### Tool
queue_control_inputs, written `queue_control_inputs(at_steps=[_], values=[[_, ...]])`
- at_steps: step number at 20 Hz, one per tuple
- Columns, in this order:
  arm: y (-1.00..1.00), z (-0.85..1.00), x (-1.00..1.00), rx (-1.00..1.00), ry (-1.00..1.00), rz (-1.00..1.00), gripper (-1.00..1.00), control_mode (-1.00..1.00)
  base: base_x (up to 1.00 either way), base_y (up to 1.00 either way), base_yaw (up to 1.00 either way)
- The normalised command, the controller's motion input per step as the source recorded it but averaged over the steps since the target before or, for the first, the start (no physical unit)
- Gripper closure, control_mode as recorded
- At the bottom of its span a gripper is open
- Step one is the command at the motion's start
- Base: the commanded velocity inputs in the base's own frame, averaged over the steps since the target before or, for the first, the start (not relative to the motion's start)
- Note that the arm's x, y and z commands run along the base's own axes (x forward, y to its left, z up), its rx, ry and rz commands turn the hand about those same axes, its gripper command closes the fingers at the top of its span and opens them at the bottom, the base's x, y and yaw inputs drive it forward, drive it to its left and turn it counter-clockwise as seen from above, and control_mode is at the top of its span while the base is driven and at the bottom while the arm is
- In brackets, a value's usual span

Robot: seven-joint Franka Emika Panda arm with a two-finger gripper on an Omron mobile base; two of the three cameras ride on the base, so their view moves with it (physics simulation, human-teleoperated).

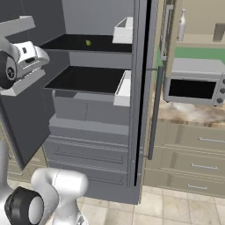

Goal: There is a bowl on the dining counter. Grab a lemon wedge from the fridge and place it in the bowl. Then get the liquor bottle and glass cup from the cabinet and place them next to the bowl.

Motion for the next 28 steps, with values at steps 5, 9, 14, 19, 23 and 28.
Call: queue_control_inputs(at_steps=[5, 9, 14, 19, 23, 28], values=[[-0.54, -0.29, -0.32, 0.02, -0.03, -0.20, -1.00, -1.00, 0.00, 0.00, 0.00], [-0.15, -0.16, -0.08, 0.03, 0.00, -0.07, -1.00, -1.00, 0.00, 0.00, 0.00], [0.00, 0.00, -0.01, 0.00, 0.00, -0.01, -1.00, 1.00, 0.03, 0.00, 0.00], [0.00, 0.00, 0.00, 0.00, 0.00, 0.00, -1.00, 1.00, 0.76, 0.00, 0.00], [0.00, 0.00, 0.00, 0.00, 0.00, 0.00, -1.00, 1.00, 1.00, 0.00, 0.00], [0.00, 0.00, 0.00, 0.00, 0.00, 0.00, -1.00, 1.00, 0.70, 0.00, 0.00]])
